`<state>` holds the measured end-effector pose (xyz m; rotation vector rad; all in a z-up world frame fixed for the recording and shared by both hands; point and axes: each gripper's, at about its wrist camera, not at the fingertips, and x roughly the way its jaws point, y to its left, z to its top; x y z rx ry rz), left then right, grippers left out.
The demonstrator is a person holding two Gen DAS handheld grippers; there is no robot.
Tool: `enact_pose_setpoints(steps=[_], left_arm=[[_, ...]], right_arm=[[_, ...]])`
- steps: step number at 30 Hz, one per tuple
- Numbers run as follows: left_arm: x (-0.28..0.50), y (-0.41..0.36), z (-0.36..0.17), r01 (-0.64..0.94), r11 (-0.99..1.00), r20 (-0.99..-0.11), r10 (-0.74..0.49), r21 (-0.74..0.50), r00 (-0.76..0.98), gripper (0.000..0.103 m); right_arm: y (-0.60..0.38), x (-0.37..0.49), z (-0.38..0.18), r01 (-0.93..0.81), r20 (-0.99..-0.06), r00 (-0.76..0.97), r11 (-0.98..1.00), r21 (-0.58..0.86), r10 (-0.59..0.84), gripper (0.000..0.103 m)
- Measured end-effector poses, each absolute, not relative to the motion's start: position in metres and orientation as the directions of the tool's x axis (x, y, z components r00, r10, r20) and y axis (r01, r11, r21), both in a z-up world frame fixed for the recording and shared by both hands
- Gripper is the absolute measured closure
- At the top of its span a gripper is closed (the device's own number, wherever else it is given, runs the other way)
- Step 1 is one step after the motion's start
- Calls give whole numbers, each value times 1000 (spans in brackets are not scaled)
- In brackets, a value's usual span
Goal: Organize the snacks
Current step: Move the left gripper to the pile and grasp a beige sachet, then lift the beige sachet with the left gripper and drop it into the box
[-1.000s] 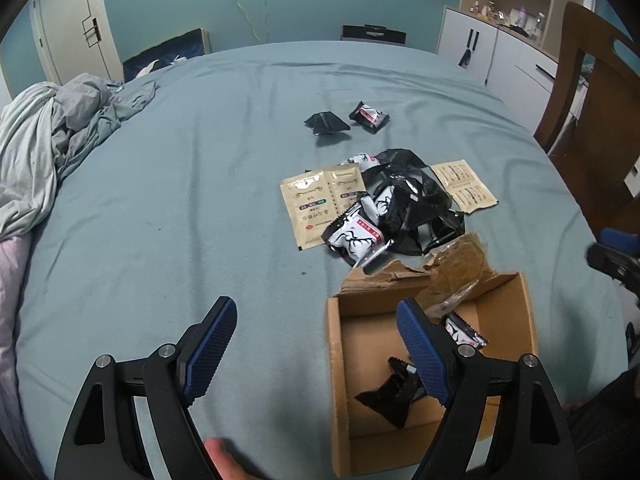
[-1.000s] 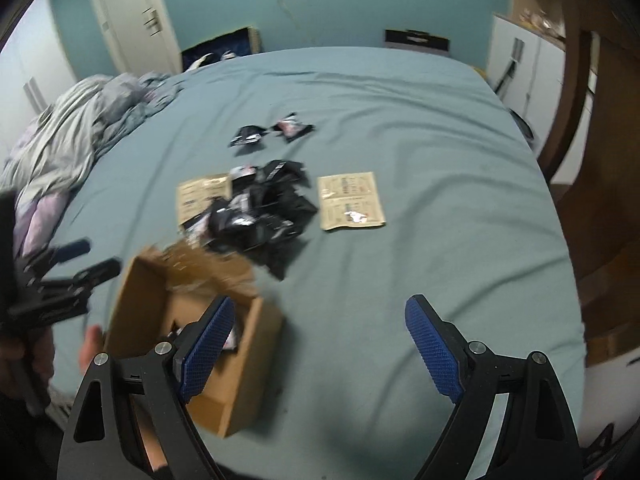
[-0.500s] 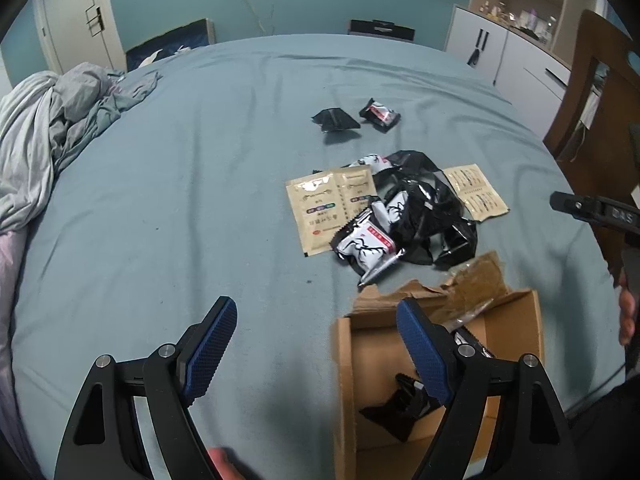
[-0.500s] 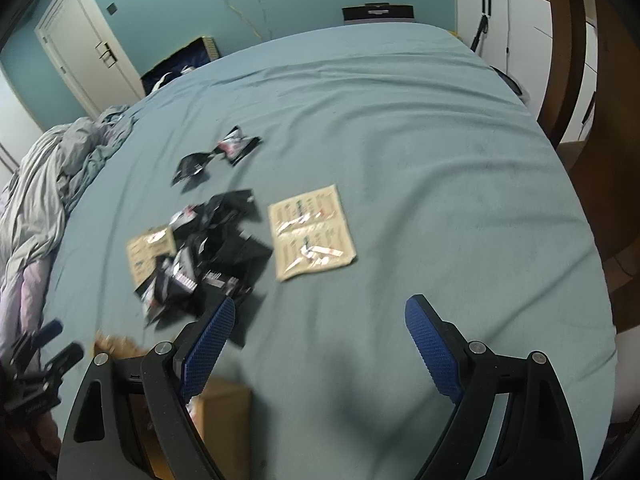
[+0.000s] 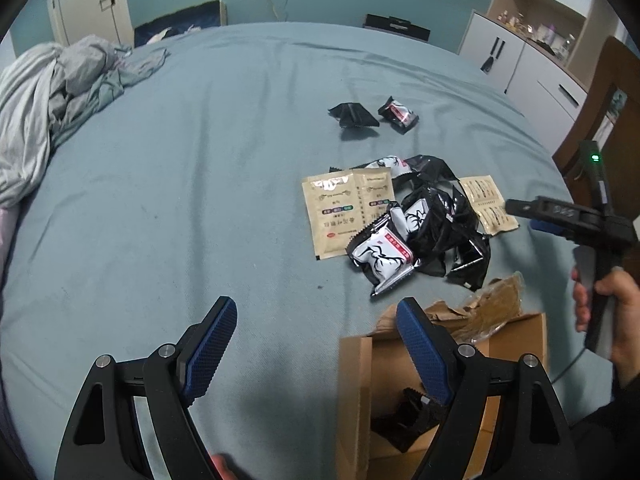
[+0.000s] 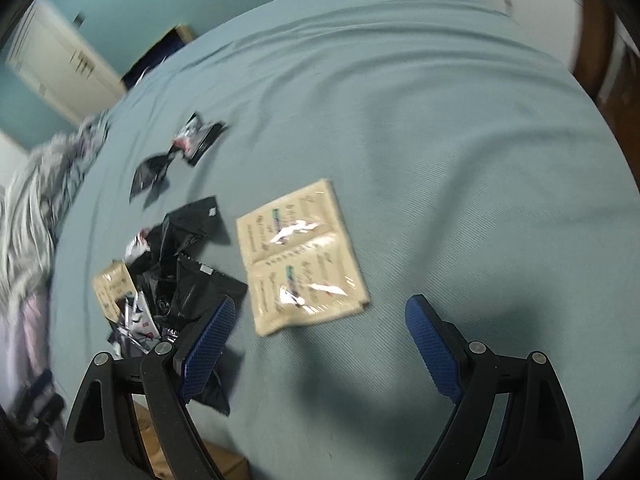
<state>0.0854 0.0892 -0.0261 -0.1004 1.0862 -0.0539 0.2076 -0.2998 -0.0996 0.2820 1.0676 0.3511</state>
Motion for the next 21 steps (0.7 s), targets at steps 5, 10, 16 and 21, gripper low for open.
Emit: enact_pose_setpoints(steps=[5,10,16,21], left_arm=[[91,94,-32,-31,992,-888,-99,-126,449,20],[99,101,-33,-51,994,-882,-65,-101,466,20],[138,103,-40,-10,988,-866,-131,-155,482,20],[184,90,-68,93,978,-878,-207,-185,432,20]], right_arm=[[-245,236,-120,-263,-853,399,933,245,336,8],[-226,250,-129,-323,-839,470,938,125,274,2],[-266,258,-125,-236,-804,468,928,287,367,56],[-332,248,-134,-73,-752,447,858,509,484,103]])
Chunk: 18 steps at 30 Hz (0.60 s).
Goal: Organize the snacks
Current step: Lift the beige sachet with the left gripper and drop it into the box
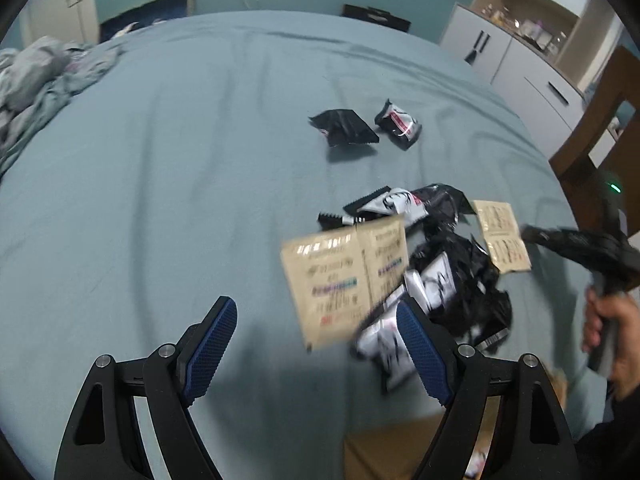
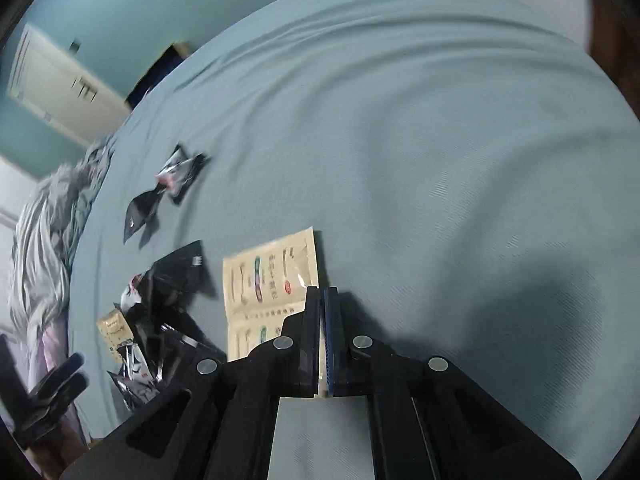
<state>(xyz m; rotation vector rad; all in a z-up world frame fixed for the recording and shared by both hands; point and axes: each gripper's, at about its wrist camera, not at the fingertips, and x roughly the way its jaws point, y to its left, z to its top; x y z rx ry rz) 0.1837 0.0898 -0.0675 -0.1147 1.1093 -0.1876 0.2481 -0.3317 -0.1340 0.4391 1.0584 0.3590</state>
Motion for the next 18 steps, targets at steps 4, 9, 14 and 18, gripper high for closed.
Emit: enact_pose_setpoints(steps=[4,9,14,18], left_arm=[[209,79,-94,122,956,-883,-294,-268,366,20],[217,68,-111,128,961,-889,-274,-244,368,22],[212,62,-99,189,950,-869,-305,-249,388,55],[203,61,-82,190,947,-852,-317,-259,417,65]], right_arm=[[-341,222,-120,-77,-746,459,858,508,483,103],[-323,188,-91,-134,-729,498,872,471,470,103],[-305,161,-86,-131,-786,486,921,366,382,103],[-306,152,-85,-84,-804,455,917,390,383,102]])
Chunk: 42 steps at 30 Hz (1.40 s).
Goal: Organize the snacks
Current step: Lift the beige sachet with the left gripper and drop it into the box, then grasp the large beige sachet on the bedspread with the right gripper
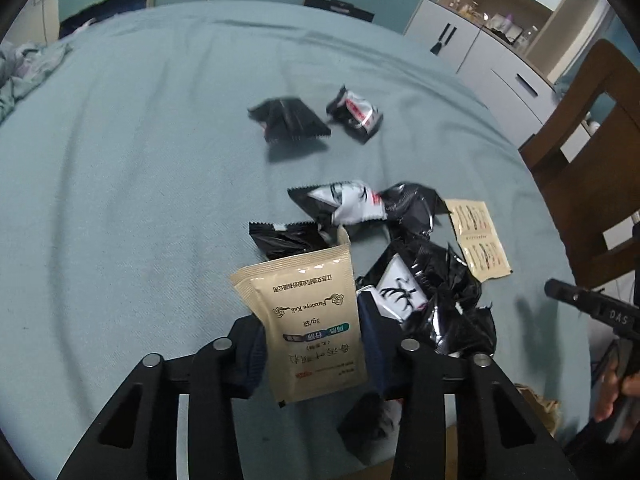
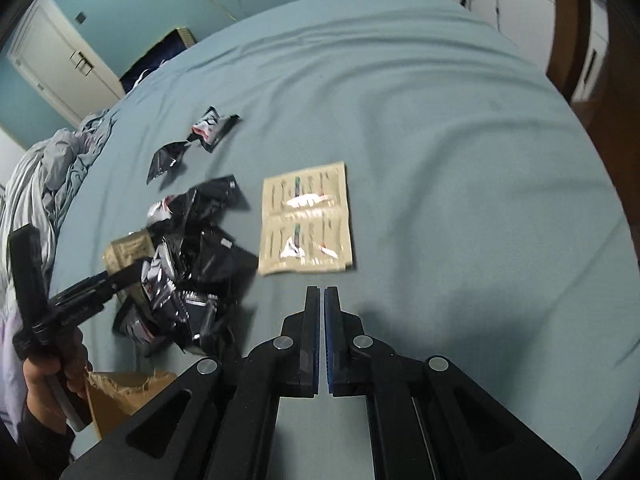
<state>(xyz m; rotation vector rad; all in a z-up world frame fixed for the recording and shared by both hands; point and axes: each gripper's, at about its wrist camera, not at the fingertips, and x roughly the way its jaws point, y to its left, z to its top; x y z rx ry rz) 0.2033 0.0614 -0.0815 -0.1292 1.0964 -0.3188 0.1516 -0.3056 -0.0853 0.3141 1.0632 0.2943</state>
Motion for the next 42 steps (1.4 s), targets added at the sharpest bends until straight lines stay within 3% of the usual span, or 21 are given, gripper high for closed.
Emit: enact_pose_setpoints(steps=[12,21,28,31,33,34,35,42], left_arm=[[153,94,1,105,978,-757,-205,-178,620,66],[85,80,45,229,950,-704,-311,-212,638,66],[37,36,29,391,901,-767,-385,-191,513,65],[32,21,13,420,891,-803,-373,-171,465,59],[32,12,2,422,894,-827,-348,-150,443,40],[32,10,-1,417,899,-833,-332,-137,443,24],[32,9,-2,410,904,-833,-319,-123,453,19],[46,30,-4,274,960,-846,-190,-54,498,19]], right_arm=[[-333,127,-82,-5,-820,421,905,426,388,102],[-326,107,-69,-52,-801,442,903,426,404,102],[-322,113,-75,-46,-813,429,909,415,393,103],[-321,117,-78,-42,-820,425,913,406,384,103],[-320,121,-79,-38,-823,423,915,402,379,103],[-319,123,-79,-39,-825,421,916,399,377,103],[-317,125,-79,-41,-828,413,916,400,380,102],[-314,144,-72,-83,-802,457,917,391,384,102]])
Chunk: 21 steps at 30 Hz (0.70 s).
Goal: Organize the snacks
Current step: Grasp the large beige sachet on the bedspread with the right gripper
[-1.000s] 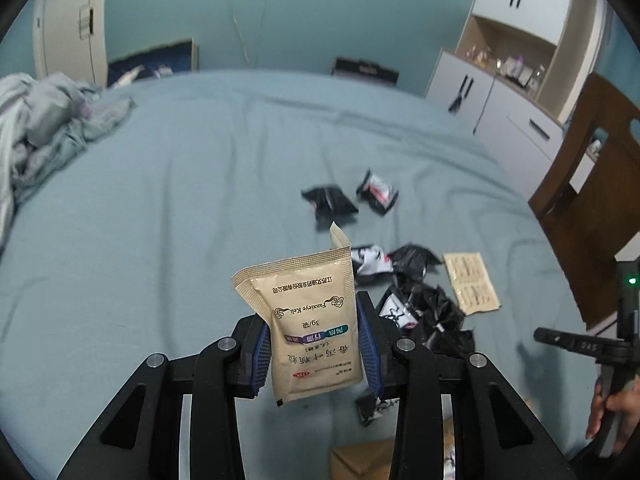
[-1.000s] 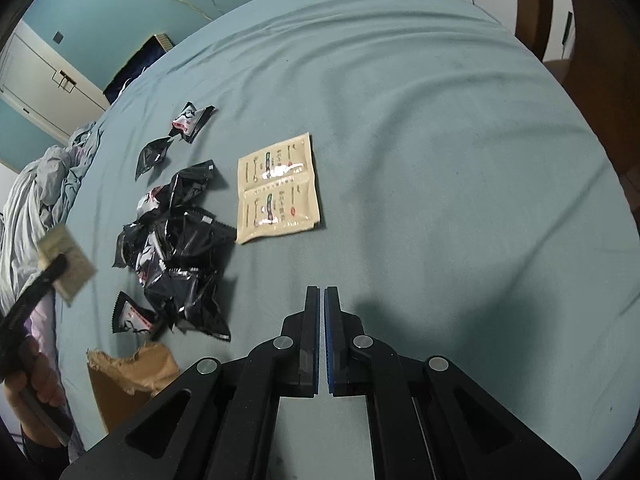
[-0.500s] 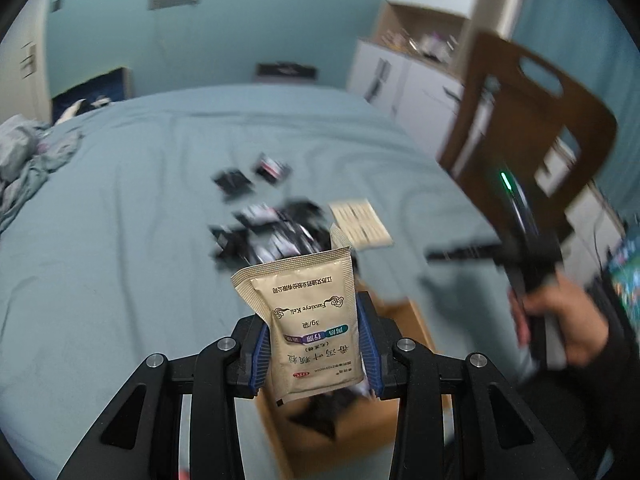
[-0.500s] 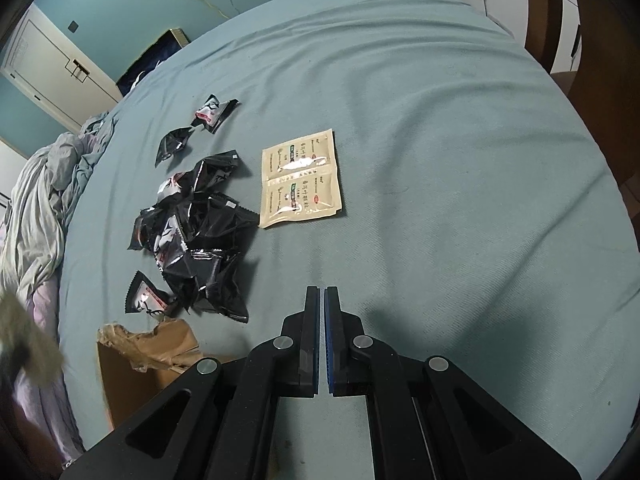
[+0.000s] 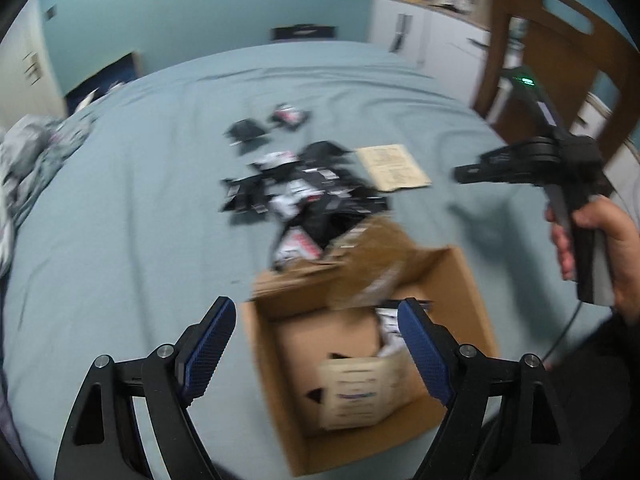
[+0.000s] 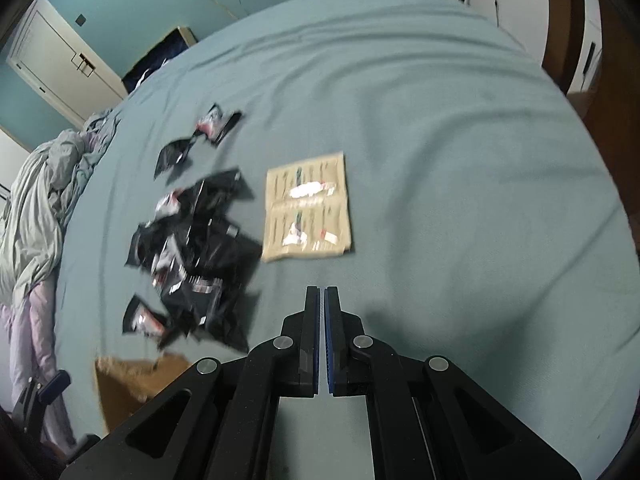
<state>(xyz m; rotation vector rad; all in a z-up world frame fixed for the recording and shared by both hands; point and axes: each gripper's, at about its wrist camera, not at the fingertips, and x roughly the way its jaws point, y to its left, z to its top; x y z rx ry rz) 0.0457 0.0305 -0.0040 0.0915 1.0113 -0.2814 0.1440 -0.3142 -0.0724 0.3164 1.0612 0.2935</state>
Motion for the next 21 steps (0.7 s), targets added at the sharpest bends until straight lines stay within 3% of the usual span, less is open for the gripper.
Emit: enact_pose_setpoints(steps=[1,3,5,6,15,16,19,21], left_arm=[[49,37,-6,244,968,-855,-176,-60,487,19],[52,48,-8,206,975,-863,-173,-82,474,19],[56,57,-9,178,978,-866,-181,-108,466,19],[58,59,-9,171,978,-866,-185,-117,464,19],[61,44,-4,234,966,-859,-211,-110,466,19],[61,41,-5,243,965,-861,-208,-102,463,19],[62,39,-9,246,965,-869,-194,-87,454,19],[65,40,-11,235,968,-874,-190,-91,448,19]], right_arm=[[-312,150,-74,-82,-808,461,924,372,367,102],[-304,160,-79,-90,-826,460,943,322,326,86],[-290,170,-87,-112,-843,468,964,241,265,33],[-285,172,-90,-121,-840,480,967,223,253,27],[-254,219,-113,-157,-837,423,938,310,348,25],[-247,227,-121,-158,-852,403,943,294,334,23],[-233,238,-129,-188,-852,435,955,230,291,2],[-219,242,-135,-204,-852,460,964,171,249,0]])
